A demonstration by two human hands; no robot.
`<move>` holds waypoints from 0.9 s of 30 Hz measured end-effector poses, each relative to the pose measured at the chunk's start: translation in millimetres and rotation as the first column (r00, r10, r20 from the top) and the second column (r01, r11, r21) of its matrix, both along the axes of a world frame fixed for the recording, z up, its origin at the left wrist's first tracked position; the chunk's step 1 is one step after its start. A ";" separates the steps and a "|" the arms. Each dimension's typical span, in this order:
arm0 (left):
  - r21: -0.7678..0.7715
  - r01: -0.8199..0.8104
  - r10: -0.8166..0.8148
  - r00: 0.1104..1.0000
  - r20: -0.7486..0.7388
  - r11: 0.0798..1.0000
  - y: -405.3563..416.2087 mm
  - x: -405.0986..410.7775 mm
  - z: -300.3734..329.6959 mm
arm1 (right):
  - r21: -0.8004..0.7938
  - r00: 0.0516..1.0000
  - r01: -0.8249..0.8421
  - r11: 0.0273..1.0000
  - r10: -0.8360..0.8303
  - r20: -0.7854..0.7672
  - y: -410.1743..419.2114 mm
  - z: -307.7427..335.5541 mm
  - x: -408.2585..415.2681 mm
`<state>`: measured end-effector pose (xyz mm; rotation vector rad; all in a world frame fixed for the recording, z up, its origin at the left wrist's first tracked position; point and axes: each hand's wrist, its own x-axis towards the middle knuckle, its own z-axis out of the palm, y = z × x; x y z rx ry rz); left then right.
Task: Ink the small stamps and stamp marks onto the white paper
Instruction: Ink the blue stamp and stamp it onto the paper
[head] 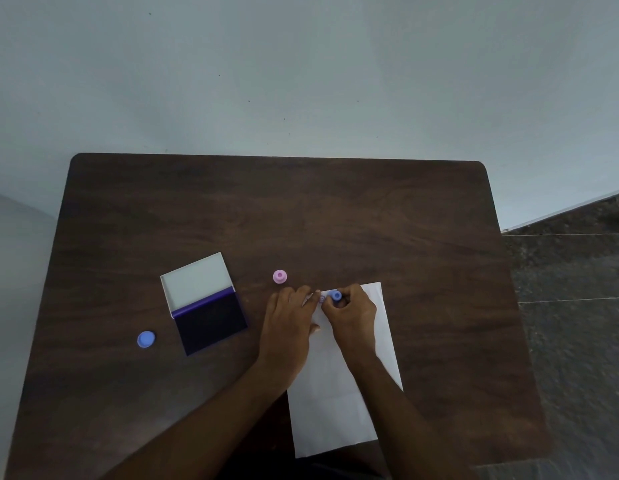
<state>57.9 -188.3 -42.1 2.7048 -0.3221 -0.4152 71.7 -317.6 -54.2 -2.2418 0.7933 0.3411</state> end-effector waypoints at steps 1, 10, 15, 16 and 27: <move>0.002 0.002 -0.002 1.000 -0.003 1.000 0.1 0.0 0.3 | -0.002 1.000 0.000 1.000 0.000 -0.006 0.1 0.0 -0.1; 0.006 0.004 -0.004 1.000 -0.010 1.000 -0.8 0.8 -0.4 | 0.003 1.000 0.001 1.000 -0.001 -0.001 0.9 -1.0 -1.9; 0.016 0.017 -0.017 1.000 -0.004 1.000 -1.0 2.5 -0.6 | 0.025 1.000 -0.002 1.000 0.002 -0.014 1.0 1.3 0.2; 0.019 0.019 -0.019 1.000 -0.001 1.000 -1.1 2.7 -0.3 | 0.031 1.000 0.001 1.000 0.000 -0.019 1.4 2.8 -0.1; 0.082 0.001 0.001 1.000 -0.024 0.997 -6.8 6.9 3.7 | 0.134 0.898 0.372 0.918 -0.393 0.198 -5.6 17.6 -49.4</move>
